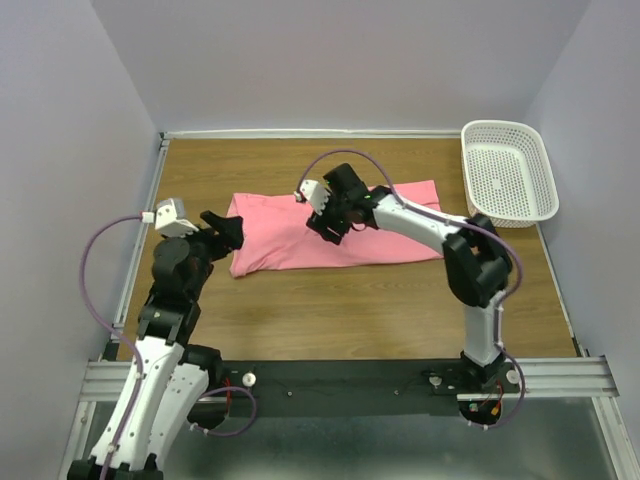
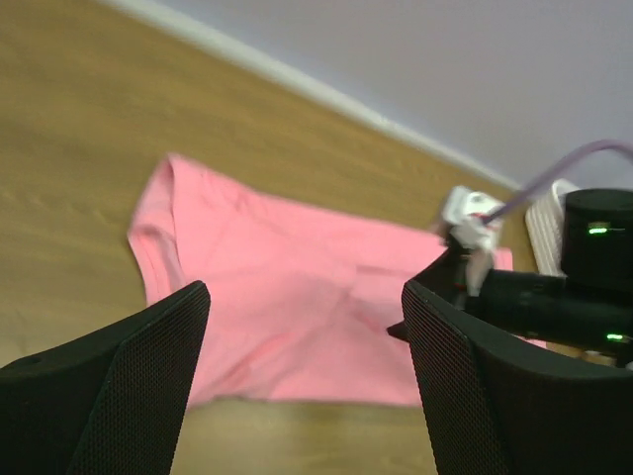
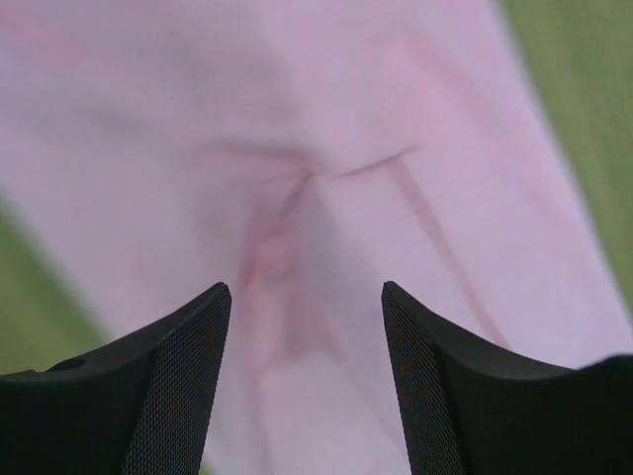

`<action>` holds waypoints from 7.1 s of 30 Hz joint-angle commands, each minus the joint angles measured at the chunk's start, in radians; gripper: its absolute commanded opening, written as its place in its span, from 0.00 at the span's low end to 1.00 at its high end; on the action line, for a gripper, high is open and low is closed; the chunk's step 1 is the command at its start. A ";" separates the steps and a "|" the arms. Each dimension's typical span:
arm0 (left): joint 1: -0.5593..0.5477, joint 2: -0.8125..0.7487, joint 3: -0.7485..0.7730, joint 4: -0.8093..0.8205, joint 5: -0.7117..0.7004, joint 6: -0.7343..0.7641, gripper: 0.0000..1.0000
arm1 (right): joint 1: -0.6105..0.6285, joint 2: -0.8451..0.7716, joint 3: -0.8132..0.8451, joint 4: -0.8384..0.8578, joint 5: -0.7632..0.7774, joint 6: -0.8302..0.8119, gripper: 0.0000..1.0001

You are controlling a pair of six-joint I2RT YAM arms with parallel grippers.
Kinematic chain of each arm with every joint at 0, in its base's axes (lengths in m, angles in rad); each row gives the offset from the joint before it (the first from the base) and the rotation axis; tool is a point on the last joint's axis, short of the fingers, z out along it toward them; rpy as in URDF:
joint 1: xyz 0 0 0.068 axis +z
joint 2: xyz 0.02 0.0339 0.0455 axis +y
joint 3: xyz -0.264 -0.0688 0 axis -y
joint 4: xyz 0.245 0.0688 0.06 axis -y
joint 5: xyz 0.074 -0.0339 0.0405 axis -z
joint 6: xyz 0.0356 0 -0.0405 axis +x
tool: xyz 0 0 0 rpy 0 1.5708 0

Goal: Fold and stack the t-shirts
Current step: Fold the tshirt

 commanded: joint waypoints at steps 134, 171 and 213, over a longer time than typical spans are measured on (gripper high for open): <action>0.240 0.633 -0.057 -0.070 0.201 -0.174 0.00 | -0.254 -0.400 -0.683 -0.074 -0.121 -0.372 0.22; 0.332 0.362 -0.030 -0.160 0.246 -0.189 0.65 | -0.269 -0.653 -0.596 -0.090 -0.297 -0.182 0.58; 0.438 0.961 0.112 0.080 0.226 -0.245 0.21 | -0.269 -0.636 -0.608 -0.091 -0.410 -0.191 0.59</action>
